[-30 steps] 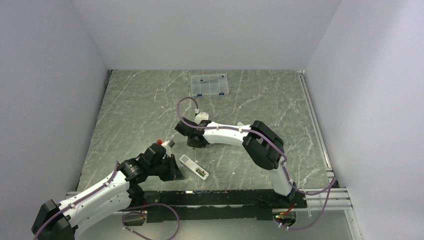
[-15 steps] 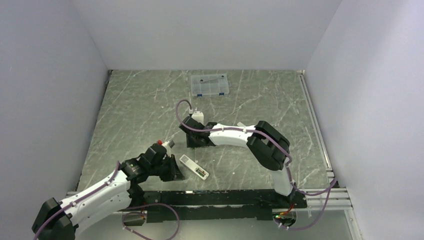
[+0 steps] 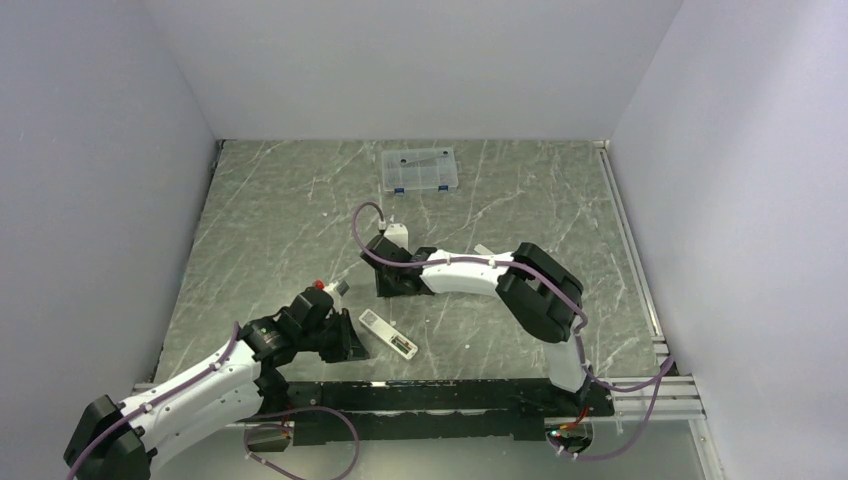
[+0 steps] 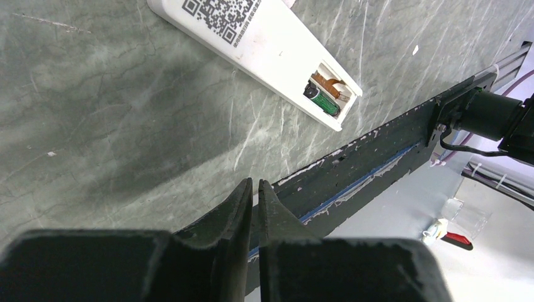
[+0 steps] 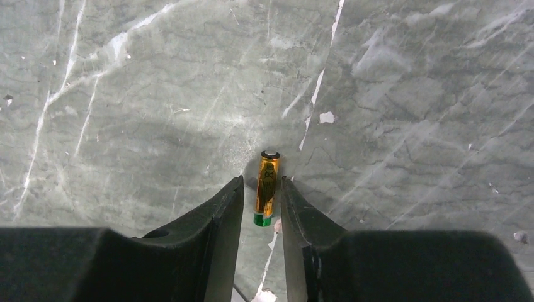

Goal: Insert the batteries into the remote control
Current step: Pick up the battery from the center of the board.

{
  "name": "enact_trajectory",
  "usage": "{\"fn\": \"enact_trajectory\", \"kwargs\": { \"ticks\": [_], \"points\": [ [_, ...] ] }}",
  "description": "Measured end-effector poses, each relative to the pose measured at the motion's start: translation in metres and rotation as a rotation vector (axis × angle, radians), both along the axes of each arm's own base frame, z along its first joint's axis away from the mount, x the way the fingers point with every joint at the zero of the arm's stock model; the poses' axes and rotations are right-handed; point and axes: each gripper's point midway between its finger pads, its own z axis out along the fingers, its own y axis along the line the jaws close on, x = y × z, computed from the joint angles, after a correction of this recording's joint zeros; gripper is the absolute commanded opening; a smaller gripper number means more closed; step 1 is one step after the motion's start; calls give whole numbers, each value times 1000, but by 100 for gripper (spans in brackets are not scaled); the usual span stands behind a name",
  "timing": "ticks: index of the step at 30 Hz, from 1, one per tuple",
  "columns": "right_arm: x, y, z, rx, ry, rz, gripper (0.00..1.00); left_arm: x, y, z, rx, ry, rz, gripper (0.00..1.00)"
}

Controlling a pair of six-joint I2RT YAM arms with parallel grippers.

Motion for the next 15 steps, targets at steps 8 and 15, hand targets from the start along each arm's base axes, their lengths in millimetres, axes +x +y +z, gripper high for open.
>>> {"fn": "enact_trajectory", "kwargs": {
  "ticks": [8, 15],
  "points": [
    [-7, -3, -2, -43, -19, 6, 28, 0, 0, 0, -2, 0, 2, 14],
    [-9, -4, -2, -58, -25, 7, 23, 1, -1, 3, -13, -8, 6, 14]
  ]
}}
